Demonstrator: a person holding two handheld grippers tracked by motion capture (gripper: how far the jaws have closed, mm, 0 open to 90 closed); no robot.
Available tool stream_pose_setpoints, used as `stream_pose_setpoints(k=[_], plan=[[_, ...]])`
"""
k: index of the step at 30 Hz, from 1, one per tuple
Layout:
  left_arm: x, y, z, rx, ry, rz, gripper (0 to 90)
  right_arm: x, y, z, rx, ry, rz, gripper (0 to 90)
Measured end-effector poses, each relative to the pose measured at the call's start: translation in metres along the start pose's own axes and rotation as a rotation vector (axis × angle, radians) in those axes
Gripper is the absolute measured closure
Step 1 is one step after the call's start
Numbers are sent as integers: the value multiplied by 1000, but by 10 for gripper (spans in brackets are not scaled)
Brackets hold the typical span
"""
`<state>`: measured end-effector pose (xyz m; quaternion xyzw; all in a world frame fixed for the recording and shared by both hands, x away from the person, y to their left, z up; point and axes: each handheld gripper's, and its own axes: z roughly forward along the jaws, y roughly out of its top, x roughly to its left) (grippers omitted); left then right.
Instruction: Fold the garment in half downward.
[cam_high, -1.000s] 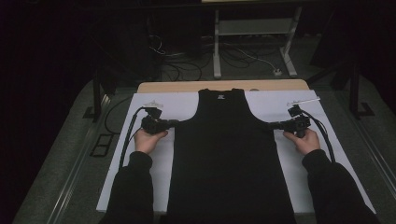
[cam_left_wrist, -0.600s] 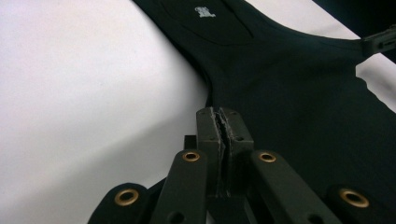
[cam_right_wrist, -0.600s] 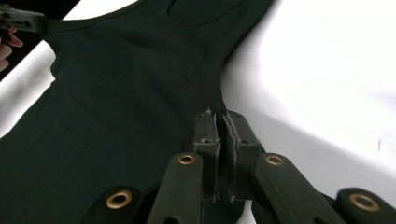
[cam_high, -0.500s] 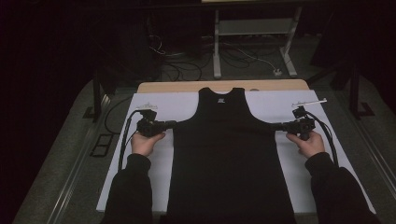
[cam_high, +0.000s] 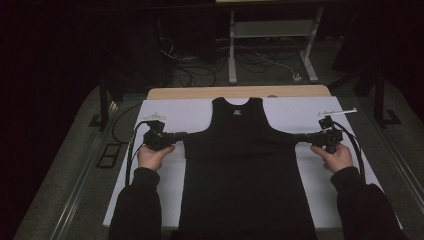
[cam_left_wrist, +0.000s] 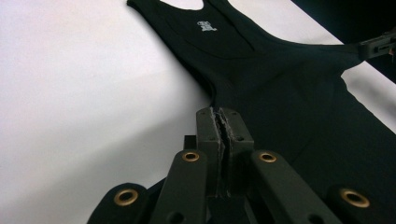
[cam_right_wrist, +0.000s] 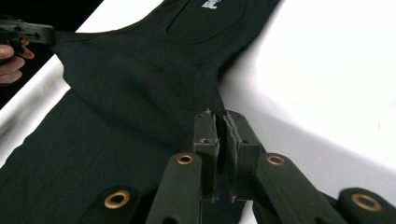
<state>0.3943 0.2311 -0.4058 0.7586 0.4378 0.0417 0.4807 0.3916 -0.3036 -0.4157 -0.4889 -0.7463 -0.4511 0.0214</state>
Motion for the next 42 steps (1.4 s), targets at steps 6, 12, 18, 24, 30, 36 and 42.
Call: stream_pose_setpoints(k=[6,12,18,24,30,36,42], plan=[[-4,-1,-5,-5,0,2,861,2,-3,-4,-9,8,3,821],[-9,-2,-11,-20,-5,11,861,7,-8,-9,-10,12,4,821],[-13,-8,-16,-12,-16,7,860,14,-15,-12,7,17,8,819],[-17,-18,-20,9,-24,8,861,20,-23,-14,26,24,6,820],[-21,-28,-24,35,-38,-2,861,23,-31,-16,52,27,13,819],[-27,-35,-26,67,-59,-5,860,24,-39,-20,69,32,30,819],[-30,-42,-28,99,-60,-11,861,27,-47,-20,99,41,36,818]])
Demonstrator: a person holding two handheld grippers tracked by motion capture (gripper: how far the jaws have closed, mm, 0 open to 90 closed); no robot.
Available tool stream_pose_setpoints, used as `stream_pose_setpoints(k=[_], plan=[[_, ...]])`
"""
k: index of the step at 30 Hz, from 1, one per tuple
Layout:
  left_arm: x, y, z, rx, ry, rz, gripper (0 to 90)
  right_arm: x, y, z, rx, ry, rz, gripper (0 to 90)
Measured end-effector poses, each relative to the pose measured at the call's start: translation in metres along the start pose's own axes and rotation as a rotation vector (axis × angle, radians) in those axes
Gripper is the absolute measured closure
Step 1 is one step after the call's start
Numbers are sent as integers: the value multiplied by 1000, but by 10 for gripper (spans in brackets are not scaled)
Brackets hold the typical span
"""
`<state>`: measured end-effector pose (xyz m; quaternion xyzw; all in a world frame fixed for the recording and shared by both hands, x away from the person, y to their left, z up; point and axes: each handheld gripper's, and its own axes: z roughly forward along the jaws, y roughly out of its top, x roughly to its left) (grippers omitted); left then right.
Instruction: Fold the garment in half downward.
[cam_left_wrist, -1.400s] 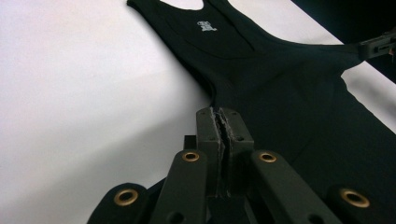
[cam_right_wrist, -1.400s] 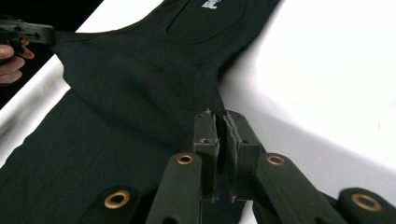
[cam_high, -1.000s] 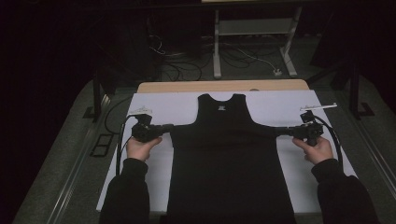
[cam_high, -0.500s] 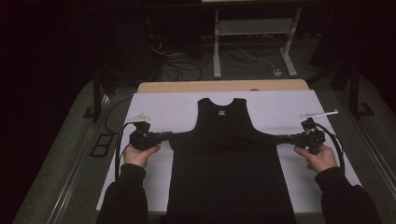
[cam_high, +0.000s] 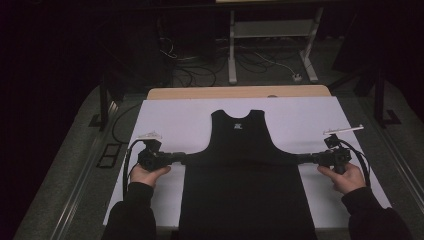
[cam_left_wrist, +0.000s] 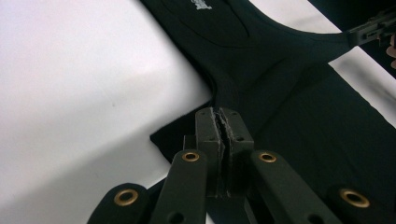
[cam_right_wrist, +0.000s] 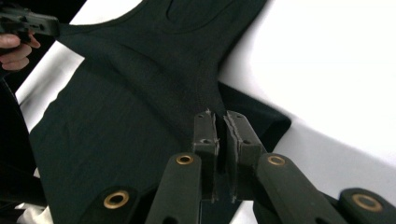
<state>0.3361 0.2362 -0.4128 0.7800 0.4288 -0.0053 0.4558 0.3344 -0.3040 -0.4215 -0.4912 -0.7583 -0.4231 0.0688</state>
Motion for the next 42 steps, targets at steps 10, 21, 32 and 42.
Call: stream_pose_setpoints(k=[10,21,32,42], plan=[[-3,-9,-1,50,-14,-17,861,2,-12,4,67,7,17,816],[-5,-15,1,110,-21,-17,861,3,-18,7,114,18,31,814],[-7,-17,2,148,-17,-1,861,4,-22,5,138,28,45,813],[-6,-18,-2,149,1,-9,864,5,-24,-4,100,6,54,822]])
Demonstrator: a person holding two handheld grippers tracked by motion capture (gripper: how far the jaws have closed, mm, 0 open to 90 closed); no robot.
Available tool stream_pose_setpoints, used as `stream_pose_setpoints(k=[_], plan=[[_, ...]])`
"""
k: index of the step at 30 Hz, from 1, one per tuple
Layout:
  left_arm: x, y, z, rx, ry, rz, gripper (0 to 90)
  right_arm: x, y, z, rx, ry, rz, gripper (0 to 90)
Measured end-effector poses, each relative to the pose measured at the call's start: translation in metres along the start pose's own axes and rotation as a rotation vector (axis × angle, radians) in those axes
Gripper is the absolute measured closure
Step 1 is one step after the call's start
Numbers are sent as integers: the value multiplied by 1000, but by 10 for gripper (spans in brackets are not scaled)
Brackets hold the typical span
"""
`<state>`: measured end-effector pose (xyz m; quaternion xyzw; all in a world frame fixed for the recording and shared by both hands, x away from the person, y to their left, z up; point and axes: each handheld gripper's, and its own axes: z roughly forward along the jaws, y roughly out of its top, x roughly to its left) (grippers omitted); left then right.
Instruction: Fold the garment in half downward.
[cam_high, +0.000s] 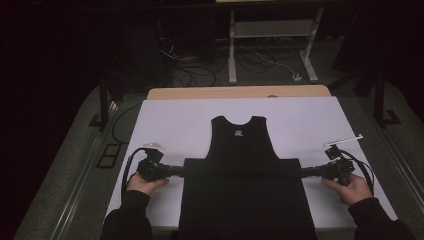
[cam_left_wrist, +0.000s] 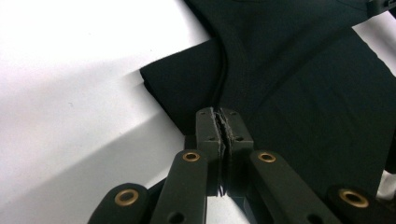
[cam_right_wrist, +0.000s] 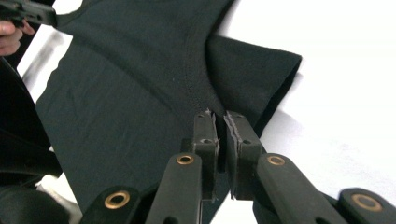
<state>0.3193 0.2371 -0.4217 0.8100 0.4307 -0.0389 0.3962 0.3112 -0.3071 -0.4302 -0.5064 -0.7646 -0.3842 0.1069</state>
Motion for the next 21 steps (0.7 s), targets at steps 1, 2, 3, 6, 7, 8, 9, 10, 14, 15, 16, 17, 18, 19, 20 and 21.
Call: stream_pose_setpoints(k=[1,2,3,6,7,8,9,10,14,15,16,17,18,19,20,21], plan=[[0,0,0,0,2,-2,865,0,0,-1,-6,1,6,822],[0,0,-1,0,5,-2,865,1,0,-3,-12,-2,3,823],[0,0,-2,-5,8,-1,866,1,0,-3,-16,-2,2,823],[0,1,-6,-32,-11,1,866,2,-1,-6,-29,-1,1,825],[-1,1,-7,-29,-16,2,866,2,-1,-7,-33,-3,0,824],[-1,1,-7,-25,-19,5,866,3,-1,-8,-32,3,2,825],[-1,0,-7,-21,-20,4,866,3,-2,-8,-29,4,2,825],[-1,0,-7,-13,-22,2,866,3,-3,-8,-24,5,6,824],[-1,-1,-3,8,-24,5,866,2,-5,-6,-2,10,6,822],[-1,-1,-3,13,-21,4,865,3,-6,-5,-1,6,1,820],[-1,-1,-2,19,-23,-1,864,3,-6,-5,1,8,-2,815],[0,-1,0,32,-33,-8,864,4,-6,-5,5,15,-2,811],[0,-2,1,37,-35,-12,862,4,-6,-4,7,17,-3,806],[0,-2,2,46,-31,-11,857,5,-6,-4,9,17,-4,798],[1,-2,3,53,-30,-12,852,5,-7,-3,10,19,-4,790],[1,-1,4,62,-33,-11,845,5,-7,-3,12,18,-9,778]])
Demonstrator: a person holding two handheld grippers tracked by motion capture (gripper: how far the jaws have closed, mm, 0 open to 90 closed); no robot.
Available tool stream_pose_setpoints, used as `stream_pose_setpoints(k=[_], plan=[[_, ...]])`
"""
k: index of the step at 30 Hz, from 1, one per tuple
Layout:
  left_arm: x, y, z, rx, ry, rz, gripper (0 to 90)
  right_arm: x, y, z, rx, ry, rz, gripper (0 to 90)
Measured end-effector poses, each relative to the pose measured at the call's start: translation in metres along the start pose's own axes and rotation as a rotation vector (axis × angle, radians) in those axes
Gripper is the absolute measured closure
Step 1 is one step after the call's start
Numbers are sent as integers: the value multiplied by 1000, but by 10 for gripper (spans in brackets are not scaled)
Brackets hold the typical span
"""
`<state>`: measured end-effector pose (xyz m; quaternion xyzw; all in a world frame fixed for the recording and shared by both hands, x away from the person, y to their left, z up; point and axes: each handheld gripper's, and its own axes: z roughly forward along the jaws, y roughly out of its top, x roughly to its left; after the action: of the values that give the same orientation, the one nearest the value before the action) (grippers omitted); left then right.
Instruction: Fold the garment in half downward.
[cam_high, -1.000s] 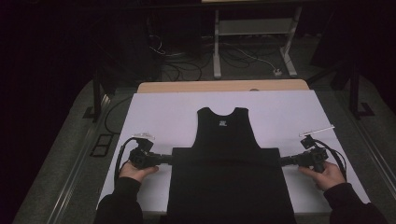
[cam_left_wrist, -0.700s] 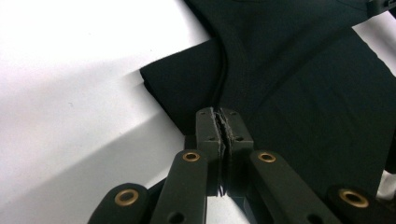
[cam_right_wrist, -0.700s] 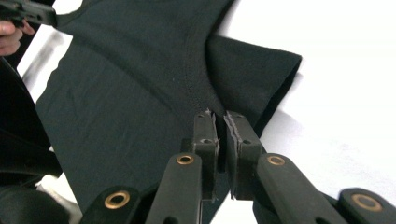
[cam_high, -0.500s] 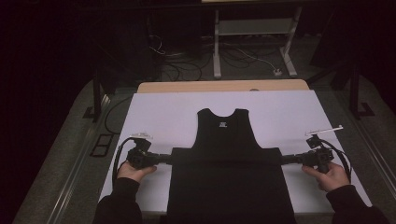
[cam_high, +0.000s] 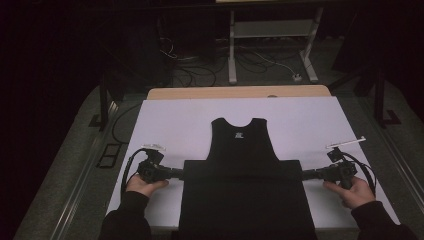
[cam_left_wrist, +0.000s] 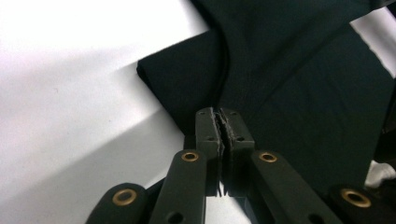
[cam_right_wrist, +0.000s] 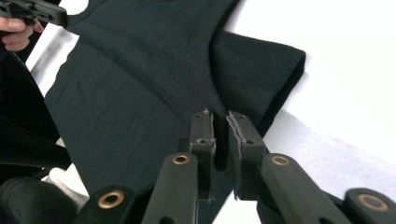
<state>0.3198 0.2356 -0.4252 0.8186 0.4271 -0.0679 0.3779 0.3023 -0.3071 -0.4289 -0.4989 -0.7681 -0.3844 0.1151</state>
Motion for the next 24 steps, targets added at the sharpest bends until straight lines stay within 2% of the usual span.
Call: stream_pose_setpoints(k=[2,3,4,6,8,13,14,15,17,24], plan=[[-1,0,0,0,11,8,783,0,-1,0,5,-6,-6,726],[-1,0,0,0,11,12,742,0,-1,0,4,-5,-5,663],[-1,0,1,7,-5,12,732,0,-2,-1,-1,1,-12,650],[-1,0,2,14,7,24,683,1,-2,-3,-18,13,-30,578],[-2,0,2,11,8,31,602,2,-2,-4,-23,24,-41,552],[-6,2,1,7,30,58,465,5,-3,-2,-36,-15,-81,314],[-6,2,1,4,27,62,461,5,-3,-2,-39,-21,-87,259],[-7,2,1,0,14,67,430,6,-3,-2,-43,-27,-90,227],[-8,4,0,-4,17,76,357,6,-2,-2,-63,-38,-94,148],[-10,7,1,-11,28,80,122,7,0,-7,-97,-47,-107,3]])
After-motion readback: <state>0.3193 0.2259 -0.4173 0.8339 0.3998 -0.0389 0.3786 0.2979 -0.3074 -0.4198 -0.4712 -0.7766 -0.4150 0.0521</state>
